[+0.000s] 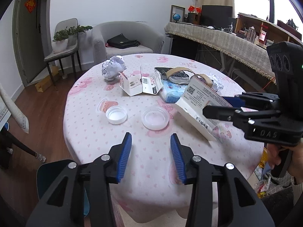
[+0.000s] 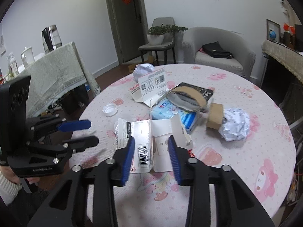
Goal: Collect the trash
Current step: 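Close the right gripper on the white-and-red paper box while the left gripper approaches the clear lid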
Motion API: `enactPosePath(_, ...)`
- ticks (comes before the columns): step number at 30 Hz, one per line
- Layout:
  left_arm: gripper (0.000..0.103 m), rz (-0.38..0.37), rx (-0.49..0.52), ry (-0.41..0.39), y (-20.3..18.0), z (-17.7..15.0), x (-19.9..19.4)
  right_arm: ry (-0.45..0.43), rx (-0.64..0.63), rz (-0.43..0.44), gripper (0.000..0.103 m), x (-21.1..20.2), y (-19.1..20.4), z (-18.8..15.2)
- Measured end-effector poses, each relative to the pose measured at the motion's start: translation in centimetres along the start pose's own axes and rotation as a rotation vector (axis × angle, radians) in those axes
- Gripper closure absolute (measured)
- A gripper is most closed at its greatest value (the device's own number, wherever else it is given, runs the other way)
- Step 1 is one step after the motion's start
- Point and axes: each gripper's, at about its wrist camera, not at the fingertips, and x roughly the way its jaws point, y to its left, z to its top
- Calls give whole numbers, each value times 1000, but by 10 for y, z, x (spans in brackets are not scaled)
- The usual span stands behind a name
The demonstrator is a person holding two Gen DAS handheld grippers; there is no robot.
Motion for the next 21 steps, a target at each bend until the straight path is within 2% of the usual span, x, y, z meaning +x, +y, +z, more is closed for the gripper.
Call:
enactPosePath(2, 60, -11, 1, 10, 2, 3, 4, 7, -10, -3, 84, 3, 1, 2)
enactPosePath(8, 60, -28, 18, 21, 1, 10, 14, 29, -31, 5, 98, 10, -1, 8)
enactPosePath(21, 60, -30, 40, 35, -5, 25, 36, -36, -17, 20, 101, -5, -13, 29)
